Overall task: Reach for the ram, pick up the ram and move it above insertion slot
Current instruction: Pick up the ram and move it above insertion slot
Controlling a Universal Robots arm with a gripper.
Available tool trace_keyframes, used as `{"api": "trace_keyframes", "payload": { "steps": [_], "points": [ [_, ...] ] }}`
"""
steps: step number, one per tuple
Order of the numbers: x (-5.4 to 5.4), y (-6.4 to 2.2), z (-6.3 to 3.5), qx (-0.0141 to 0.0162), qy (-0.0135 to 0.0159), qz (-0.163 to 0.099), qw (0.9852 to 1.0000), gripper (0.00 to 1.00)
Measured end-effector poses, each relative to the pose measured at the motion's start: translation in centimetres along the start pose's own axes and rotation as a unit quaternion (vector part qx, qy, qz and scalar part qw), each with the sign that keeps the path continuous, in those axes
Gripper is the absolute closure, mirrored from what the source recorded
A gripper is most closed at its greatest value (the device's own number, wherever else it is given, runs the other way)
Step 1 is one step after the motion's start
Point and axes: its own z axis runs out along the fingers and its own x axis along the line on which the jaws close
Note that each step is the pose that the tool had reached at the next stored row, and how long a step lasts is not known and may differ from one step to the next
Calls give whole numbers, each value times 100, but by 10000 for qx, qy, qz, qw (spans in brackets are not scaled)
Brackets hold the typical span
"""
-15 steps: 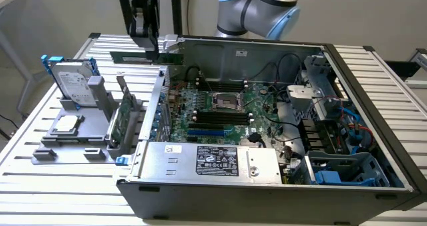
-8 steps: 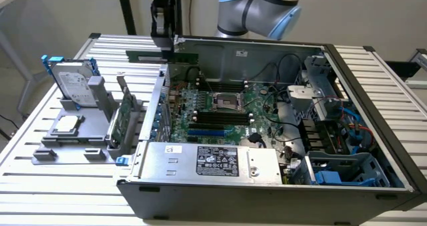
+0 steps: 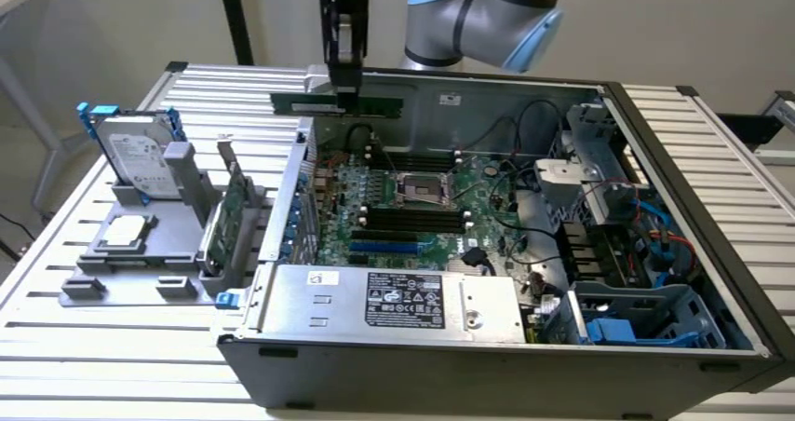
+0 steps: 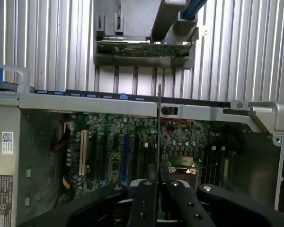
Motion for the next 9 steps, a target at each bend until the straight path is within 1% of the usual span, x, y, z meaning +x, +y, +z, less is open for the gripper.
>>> {"api": "trace_keyframes", "payload": {
  "steps": [9],
  "points": [
    [-24, -415, 9, -11, -22, 0, 10000, 87]
  ]
}}
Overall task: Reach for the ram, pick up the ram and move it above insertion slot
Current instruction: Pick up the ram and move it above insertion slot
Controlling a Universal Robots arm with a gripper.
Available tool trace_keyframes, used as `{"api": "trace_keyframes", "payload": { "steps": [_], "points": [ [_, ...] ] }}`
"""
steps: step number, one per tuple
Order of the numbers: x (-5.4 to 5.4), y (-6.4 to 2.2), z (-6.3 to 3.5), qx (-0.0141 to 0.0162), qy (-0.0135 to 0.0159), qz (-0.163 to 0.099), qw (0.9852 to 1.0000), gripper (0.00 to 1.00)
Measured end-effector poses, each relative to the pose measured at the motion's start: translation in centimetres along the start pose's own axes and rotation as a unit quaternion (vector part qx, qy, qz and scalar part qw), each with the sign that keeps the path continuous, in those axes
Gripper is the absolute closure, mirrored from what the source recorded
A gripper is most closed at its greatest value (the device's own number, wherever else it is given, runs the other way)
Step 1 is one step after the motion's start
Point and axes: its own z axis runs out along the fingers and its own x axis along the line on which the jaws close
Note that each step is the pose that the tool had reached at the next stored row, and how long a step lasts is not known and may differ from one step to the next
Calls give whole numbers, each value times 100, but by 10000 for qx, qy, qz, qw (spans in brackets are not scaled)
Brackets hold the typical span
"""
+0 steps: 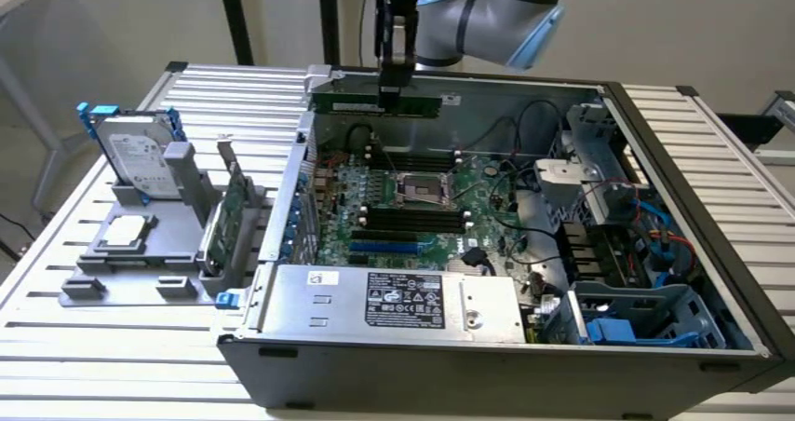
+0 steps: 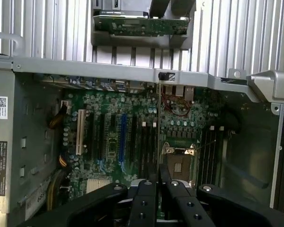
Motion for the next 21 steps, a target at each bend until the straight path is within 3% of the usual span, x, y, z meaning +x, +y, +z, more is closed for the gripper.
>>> {"api": "trace_keyframes", "payload": {
  "steps": [6, 9, 13, 17, 21],
  "points": [
    [2, -273, 37, -3, -41, -2, 10000, 87],
    [5, -384, 57, 0, -93, -3, 10000, 87],
    [7, -437, 75, 18, -180, -7, 9998, 87],
    [10, -441, 104, 57, -243, -13, 9997, 87],
    [12, -442, 131, 146, -273, -24, 9995, 87]
  ]
}}
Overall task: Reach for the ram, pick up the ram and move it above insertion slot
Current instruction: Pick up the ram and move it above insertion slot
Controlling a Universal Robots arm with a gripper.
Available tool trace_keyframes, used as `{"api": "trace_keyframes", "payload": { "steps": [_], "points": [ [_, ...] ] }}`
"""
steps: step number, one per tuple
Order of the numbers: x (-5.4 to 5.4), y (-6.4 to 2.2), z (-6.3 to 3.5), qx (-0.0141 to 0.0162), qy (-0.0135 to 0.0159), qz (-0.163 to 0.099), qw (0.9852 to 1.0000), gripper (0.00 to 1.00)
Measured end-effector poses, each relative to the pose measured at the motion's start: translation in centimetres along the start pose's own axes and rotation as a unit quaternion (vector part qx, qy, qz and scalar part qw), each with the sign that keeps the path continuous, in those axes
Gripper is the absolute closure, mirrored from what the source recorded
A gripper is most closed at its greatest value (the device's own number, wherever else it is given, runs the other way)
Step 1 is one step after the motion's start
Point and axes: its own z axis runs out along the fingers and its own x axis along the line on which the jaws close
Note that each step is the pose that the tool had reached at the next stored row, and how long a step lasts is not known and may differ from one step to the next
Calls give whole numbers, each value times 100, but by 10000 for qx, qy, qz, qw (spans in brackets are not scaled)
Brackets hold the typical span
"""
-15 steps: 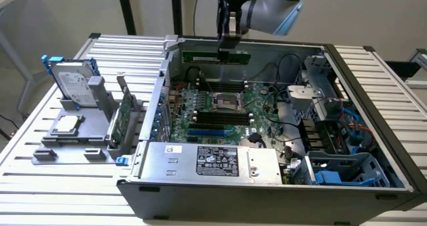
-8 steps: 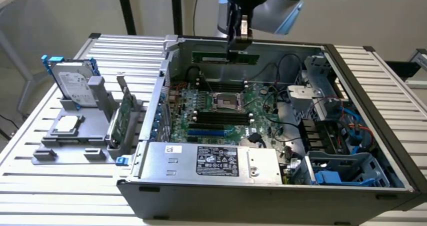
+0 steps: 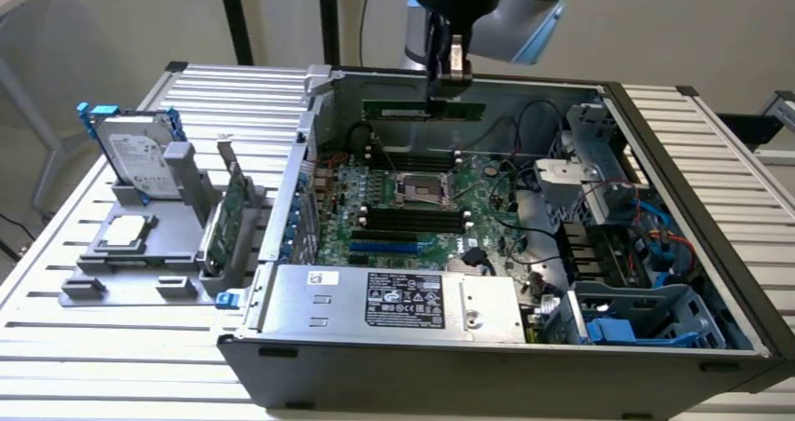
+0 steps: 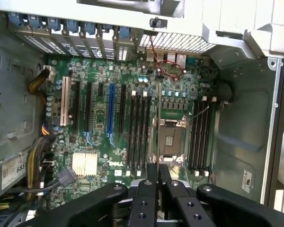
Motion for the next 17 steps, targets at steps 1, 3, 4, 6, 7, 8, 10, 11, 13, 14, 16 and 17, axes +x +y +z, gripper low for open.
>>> {"api": "trace_keyframes", "payload": {
  "steps": [1, 3, 4, 6, 7, 8, 10, 11, 13, 14, 16, 17],
  "points": [
    [0, 1, 7, 23, -2, -2, 10000, 87],
    [-2, 9, 20, 64, -1, 11, 10000, 87],
    [-4, 15, 28, 86, -1, 31, 10000, 87],
    [-9, 27, 44, 127, 1, 83, 9999, 87],
    [-11, 32, 52, 147, 2, 111, 9998, 87],
    [-15, 34, 59, 164, 4, 135, 9998, 87],
    [-24, 38, 74, 189, 4, 179, 9997, 87],
    [-30, 39, 80, 197, 5, 192, 9996, 87],
    [-45, 38, 90, 204, 7, 209, 9996, 87],
    [-55, 38, 93, 205, 11, 216, 9996, 87],
    [-81, 37, 99, 207, 16, 226, 9995, 87],
    [-93, 36, 101, 208, 17, 232, 9995, 87]
  ]
}}
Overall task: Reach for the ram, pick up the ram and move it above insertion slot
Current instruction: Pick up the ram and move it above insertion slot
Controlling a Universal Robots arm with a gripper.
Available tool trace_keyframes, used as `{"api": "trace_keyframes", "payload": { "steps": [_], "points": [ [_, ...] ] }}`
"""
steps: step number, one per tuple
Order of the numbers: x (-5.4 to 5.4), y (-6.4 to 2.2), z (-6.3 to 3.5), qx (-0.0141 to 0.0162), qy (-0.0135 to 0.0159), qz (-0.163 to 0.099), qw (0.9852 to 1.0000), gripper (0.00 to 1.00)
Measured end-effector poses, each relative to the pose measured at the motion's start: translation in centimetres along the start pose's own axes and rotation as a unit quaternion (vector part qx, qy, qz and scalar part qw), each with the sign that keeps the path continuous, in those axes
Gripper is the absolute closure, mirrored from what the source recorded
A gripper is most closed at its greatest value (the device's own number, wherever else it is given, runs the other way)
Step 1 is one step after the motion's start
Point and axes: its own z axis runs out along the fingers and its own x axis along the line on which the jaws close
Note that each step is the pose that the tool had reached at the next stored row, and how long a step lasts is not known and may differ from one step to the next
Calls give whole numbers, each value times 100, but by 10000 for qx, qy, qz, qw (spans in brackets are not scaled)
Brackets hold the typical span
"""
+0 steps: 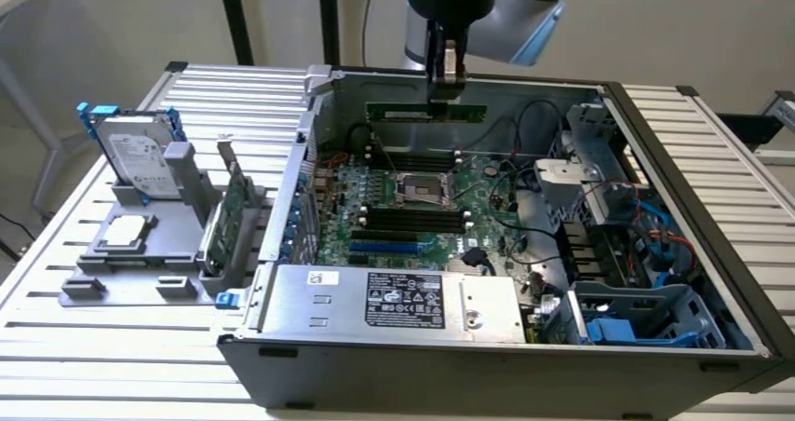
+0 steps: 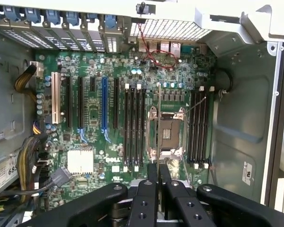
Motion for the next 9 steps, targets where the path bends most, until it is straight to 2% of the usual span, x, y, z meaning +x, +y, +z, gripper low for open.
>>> {"api": "trace_keyframes", "payload": {
  "steps": [9],
  "points": [
    [-4, 0, 0, 0, 0, 2, 10000, 87]
  ]
}}
